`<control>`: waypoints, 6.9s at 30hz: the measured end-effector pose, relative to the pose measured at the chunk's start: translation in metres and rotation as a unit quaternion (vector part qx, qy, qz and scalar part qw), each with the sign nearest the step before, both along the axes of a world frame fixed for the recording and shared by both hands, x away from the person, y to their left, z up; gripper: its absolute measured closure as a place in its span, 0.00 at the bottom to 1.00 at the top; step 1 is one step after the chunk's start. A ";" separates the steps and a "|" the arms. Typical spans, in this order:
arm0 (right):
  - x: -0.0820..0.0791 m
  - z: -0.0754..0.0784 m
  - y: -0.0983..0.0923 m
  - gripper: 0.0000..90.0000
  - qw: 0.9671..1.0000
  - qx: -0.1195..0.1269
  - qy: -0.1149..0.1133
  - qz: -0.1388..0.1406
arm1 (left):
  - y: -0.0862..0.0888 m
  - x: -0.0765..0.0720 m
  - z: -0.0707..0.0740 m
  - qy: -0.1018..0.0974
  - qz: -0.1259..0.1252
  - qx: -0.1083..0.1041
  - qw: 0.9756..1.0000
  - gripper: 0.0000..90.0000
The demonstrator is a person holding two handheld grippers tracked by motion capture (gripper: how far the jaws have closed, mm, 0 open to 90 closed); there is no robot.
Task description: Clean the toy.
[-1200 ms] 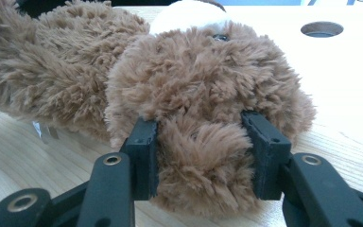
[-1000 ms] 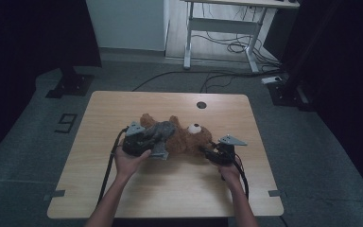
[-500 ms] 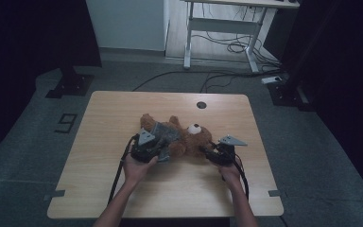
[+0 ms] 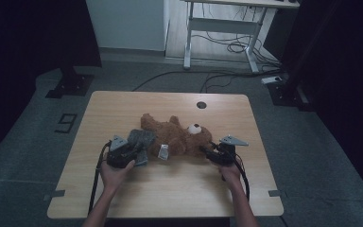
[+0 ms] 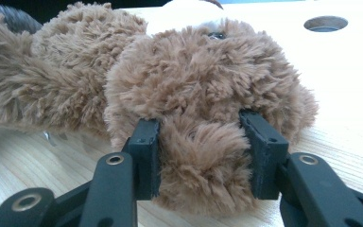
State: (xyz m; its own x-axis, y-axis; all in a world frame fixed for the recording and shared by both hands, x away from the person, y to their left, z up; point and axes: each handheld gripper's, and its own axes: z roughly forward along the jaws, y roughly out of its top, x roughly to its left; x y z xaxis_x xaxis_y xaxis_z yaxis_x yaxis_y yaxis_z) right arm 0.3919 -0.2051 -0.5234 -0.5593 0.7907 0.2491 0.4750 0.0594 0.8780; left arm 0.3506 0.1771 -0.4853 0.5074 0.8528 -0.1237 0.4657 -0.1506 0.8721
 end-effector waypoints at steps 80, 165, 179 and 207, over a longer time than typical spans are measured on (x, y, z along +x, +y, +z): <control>-0.002 -0.001 -0.007 0.60 1.000 0.010 0.001 0.021 | 0.022 0.010 -0.021 0.044 0.018 0.006 0.999 0.82; -0.008 -0.002 -0.021 0.81 0.998 0.039 0.008 0.040 | -0.149 0.024 0.032 0.009 -0.152 0.043 0.987 0.83; -0.008 -0.004 -0.023 0.82 0.998 0.044 0.021 0.048 | -0.175 0.026 0.002 0.049 -0.169 0.091 0.980 0.83; -0.007 -0.006 -0.028 0.82 0.997 0.055 0.019 0.052 | -0.141 0.021 0.022 0.033 -0.164 0.044 0.985 0.83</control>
